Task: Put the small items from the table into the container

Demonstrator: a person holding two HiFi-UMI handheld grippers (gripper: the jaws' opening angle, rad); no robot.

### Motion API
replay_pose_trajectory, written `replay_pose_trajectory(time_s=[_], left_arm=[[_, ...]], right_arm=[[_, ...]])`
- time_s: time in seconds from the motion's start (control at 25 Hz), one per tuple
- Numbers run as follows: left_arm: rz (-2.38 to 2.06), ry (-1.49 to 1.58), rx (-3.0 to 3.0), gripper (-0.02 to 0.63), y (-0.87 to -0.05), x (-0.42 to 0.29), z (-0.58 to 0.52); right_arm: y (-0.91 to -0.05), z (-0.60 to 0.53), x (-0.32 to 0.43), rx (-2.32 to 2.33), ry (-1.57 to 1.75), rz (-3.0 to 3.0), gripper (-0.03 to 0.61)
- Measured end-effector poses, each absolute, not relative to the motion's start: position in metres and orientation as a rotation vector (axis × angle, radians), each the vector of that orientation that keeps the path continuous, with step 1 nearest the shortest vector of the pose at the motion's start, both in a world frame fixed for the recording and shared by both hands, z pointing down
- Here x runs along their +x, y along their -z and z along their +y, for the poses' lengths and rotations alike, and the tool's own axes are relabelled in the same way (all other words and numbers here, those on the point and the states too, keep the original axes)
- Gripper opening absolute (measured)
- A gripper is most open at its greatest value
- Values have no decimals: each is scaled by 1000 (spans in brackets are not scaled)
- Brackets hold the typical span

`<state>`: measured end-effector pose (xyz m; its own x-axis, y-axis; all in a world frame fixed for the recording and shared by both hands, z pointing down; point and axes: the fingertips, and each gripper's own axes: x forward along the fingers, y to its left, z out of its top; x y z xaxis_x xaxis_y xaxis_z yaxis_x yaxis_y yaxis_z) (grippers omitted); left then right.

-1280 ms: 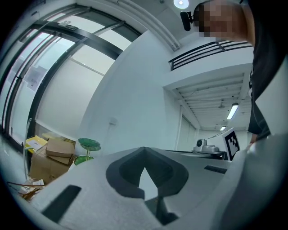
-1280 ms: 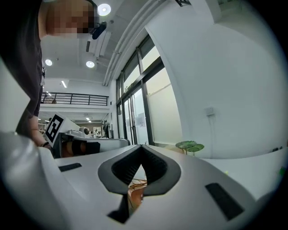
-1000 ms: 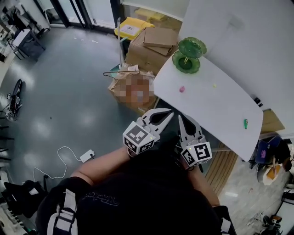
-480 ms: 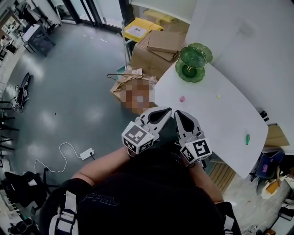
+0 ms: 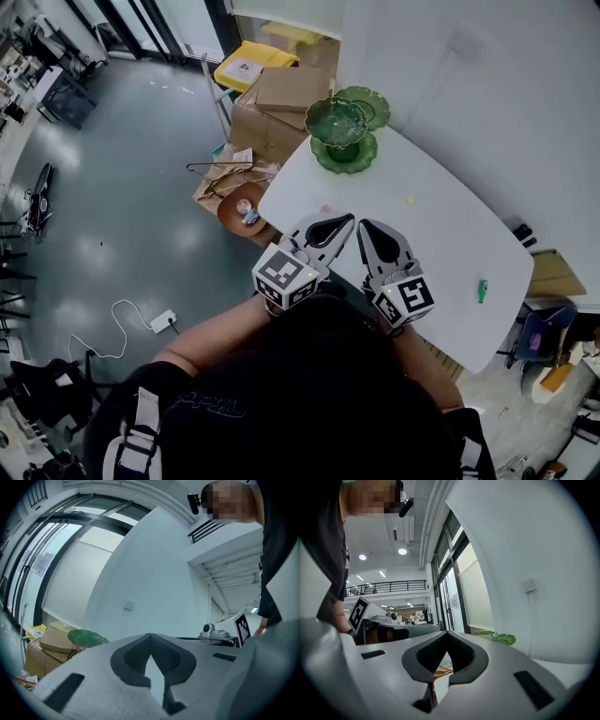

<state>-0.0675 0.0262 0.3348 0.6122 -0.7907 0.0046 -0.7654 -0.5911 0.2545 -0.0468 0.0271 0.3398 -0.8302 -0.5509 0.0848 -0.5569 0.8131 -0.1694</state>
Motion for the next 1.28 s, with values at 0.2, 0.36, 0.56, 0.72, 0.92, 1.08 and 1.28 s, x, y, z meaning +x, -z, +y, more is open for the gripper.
replay_pose_trajectory(time_s=[0.2,0.36,0.56,0.72,0.92,1.08,1.28], left_arm=[[-1225,95,2637,5,-339,-33,4],[-1167,79,2649,5,-344,-19,-17],[-1064,66,2703,5,-342,-15,-44],[-984,61,2743,5,-338,-33,-62],[-911,67,2766,5,-338,-72,-90],[-845,68,2772,5,-340,-103,-106],[-793,85,2769,5,-345,-137,-126]], right_arm=[[-350,3,-14,969,-364,-2959,15],[-353,-17,-1,1015,-372,-2952,15],[-349,-45,8,1168,-357,-2922,15],[-348,-64,-8,1254,-350,-2897,15],[-353,-86,-45,1336,-359,-2855,15],[-353,-99,-75,1398,-353,-2818,15],[-360,-109,-105,1461,-349,-2761,15]])
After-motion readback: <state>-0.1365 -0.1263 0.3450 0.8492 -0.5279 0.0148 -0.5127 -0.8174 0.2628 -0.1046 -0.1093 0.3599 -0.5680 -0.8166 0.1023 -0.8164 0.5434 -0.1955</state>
